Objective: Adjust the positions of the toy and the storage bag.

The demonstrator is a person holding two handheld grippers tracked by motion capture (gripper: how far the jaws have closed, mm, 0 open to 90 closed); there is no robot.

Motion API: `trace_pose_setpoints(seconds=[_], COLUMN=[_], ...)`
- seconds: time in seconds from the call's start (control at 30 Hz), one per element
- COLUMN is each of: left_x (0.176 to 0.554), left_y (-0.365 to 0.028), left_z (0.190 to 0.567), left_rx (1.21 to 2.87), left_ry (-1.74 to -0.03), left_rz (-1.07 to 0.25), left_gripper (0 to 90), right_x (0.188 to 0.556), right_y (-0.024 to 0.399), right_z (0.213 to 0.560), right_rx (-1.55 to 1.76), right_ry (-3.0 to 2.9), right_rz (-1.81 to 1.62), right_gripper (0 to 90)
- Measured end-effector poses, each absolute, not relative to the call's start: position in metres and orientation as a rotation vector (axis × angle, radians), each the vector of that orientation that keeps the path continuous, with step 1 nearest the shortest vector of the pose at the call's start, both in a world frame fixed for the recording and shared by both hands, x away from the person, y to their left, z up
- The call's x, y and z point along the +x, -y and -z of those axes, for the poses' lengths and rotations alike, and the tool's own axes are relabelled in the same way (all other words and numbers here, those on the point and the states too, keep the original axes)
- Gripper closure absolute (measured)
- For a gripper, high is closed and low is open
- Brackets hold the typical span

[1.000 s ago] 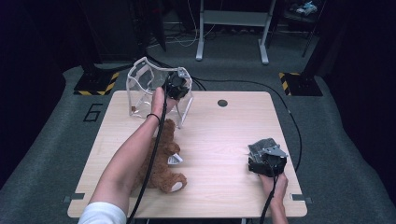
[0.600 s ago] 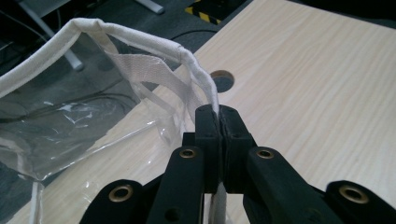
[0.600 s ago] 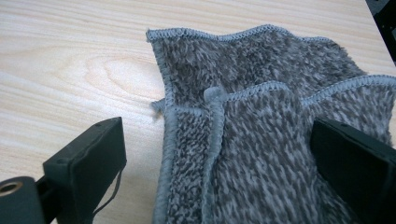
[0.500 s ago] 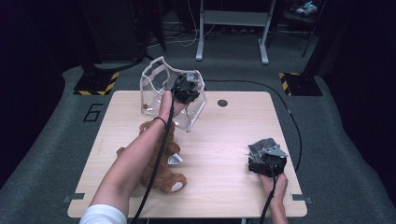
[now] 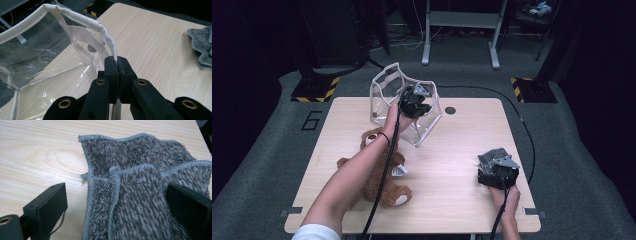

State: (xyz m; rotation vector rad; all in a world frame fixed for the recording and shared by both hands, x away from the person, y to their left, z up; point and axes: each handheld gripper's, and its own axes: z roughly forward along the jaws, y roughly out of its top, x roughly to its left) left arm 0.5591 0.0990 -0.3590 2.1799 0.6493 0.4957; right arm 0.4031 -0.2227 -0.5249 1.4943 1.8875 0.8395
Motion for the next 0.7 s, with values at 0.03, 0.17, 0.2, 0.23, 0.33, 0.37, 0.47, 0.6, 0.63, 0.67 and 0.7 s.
trace_pose_setpoints(seconds=[0.03, 0.17, 0.2, 0.23, 0.33, 0.37, 0.47, 0.6, 0.63, 0.67, 0.7], left_x=[0.557, 0.549, 0.547, 0.546, 0.54, 0.538, 0.532, 0.523, 0.52, 0.518, 0.517], left_y=[-0.098, -0.097, -0.097, -0.096, -0.094, -0.093, -0.092, -0.091, -0.091, -0.091, -0.092], left_z=[0.359, 0.36, 0.36, 0.36, 0.361, 0.361, 0.361, 0.361, 0.361, 0.361, 0.361], left_rx=[2.181, 2.182, 2.183, 2.185, 2.179, 2.186, 2.185, 2.188, 2.186, 2.186, 2.187], left_ry=[-0.637, -0.605, -0.597, -0.588, -0.568, -0.558, -0.536, -0.507, -0.501, -0.499, -0.496], left_rz=[-0.494, -0.479, -0.471, -0.469, -0.451, -0.445, -0.424, -0.395, -0.403, -0.4, -0.402], left_gripper=[87.5, 87.4, 87.4, 87.4, 87.4, 87.4, 87.4, 87.4, 87.3, 87.3, 87.1], right_x=[0.403, 0.403, 0.403, 0.403, 0.403, 0.403, 0.403, 0.403, 0.403, 0.403, 0.403], right_y=[0.223, 0.223, 0.223, 0.222, 0.222, 0.222, 0.222, 0.222, 0.222, 0.222, 0.222], right_z=[0.525, 0.525, 0.525, 0.525, 0.525, 0.525, 0.525, 0.525, 0.525, 0.525, 0.525], right_rx=[1.494, 1.495, 1.494, 1.494, 1.493, 1.494, 1.498, 1.498, 1.496, 1.497, 1.497], right_ry=[-1.887, -1.887, -1.887, -1.883, -1.884, -1.883, -1.879, -1.879, -1.879, -1.879, -1.879], right_rz=[-0.84, -0.839, -0.835, -0.839, -0.837, -0.837, -0.838, -0.838, -0.843, -0.838, -0.839], right_gripper=[3.9, 4.0, 4.0, 4.0, 4.0, 4.0, 4.0, 4.0, 4.0, 4.0, 4.0])
